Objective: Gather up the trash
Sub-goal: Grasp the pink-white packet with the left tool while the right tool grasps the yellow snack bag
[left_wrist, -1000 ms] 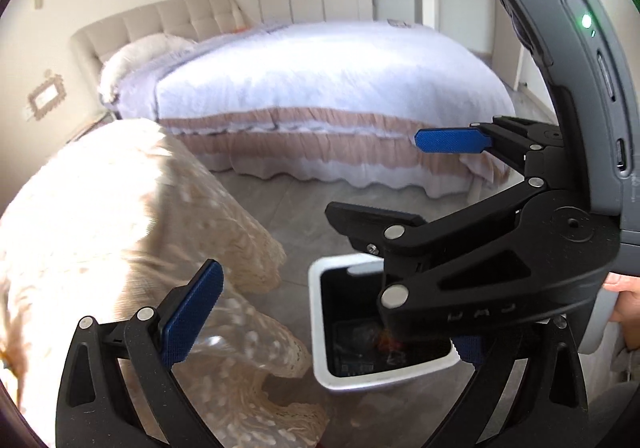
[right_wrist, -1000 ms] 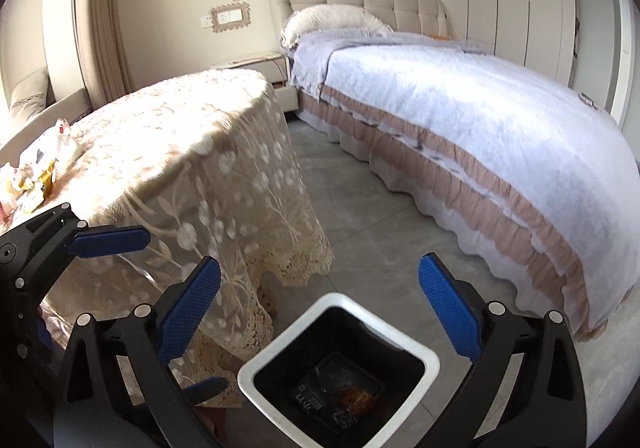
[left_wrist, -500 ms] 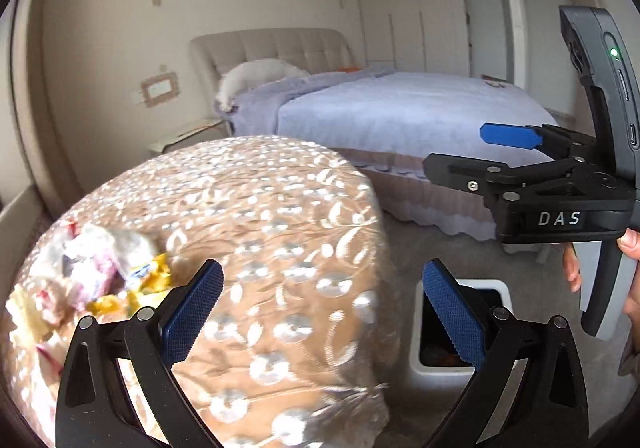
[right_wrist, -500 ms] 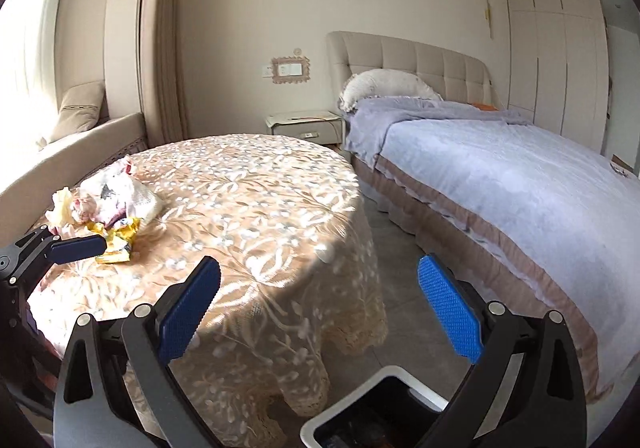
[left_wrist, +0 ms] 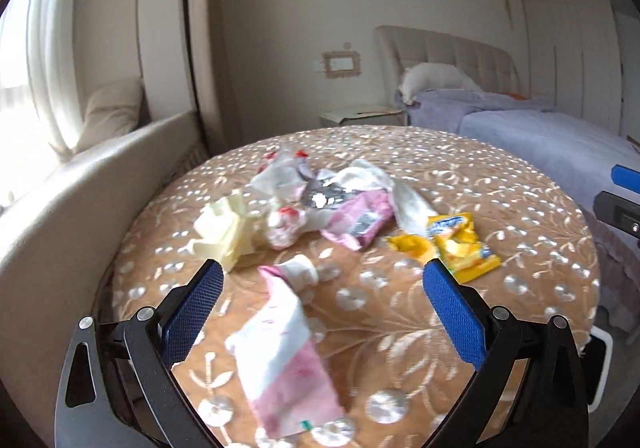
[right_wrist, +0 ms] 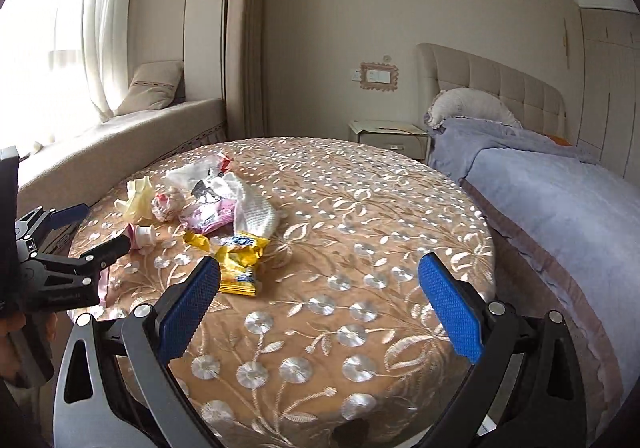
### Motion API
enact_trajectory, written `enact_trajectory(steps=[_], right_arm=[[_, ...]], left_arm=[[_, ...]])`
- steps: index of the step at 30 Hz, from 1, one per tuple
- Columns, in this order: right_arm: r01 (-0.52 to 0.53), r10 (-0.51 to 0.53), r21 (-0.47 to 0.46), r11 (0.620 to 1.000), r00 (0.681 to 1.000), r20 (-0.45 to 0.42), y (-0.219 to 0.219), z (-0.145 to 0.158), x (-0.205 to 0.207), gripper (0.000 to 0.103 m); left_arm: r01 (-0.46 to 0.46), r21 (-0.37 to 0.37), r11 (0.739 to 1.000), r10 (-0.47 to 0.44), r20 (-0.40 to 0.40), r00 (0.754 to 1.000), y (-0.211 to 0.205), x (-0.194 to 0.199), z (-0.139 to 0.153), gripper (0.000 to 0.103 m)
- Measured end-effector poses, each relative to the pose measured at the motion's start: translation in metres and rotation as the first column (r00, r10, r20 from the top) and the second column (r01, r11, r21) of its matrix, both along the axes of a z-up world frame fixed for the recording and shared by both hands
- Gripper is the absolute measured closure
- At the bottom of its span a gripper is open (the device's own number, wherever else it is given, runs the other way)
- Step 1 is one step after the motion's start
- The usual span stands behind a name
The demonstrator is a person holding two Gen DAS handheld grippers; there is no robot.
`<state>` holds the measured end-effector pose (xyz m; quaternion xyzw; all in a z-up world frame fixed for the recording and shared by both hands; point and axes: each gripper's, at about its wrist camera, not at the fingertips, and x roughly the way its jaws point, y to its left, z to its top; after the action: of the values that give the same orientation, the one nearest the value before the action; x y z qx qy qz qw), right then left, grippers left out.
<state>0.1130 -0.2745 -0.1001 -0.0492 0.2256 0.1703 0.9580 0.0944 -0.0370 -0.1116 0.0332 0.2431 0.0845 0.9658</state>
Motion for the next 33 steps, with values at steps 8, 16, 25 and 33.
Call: enact_trajectory(steps=[8,16,25,33], right_arm=[[-0.078,0.077,-0.021,0.997,0.996,-0.046,0.042,-0.009,0.012,0.004],[-0.106,0.101,-0.042,0.994,0.99,-0.096,0.063,-0.021,0.024,0.004],[-0.121,0.115,-0.044,0.992,0.986,-0.121,0.072,-0.028,0.033,0.004],[-0.14,0.135,-0.029,0.99,0.98,-0.149,0.083,-0.035,0.046,0.004]], left_arm=[[-0.065,-0.17,0.983,0.045,-0.119,0.992,0.052,0.012,-0.029,0.005],[-0.004,-0.269,0.963,-0.045,-0.177,0.983,0.056,0.025,-0.046,0.006],[0.042,-0.233,0.971,-0.082,-0.163,0.983,0.056,0.03,-0.046,0.058],[0.054,-0.158,0.986,-0.072,-0.111,0.991,0.056,0.029,-0.031,0.06]])
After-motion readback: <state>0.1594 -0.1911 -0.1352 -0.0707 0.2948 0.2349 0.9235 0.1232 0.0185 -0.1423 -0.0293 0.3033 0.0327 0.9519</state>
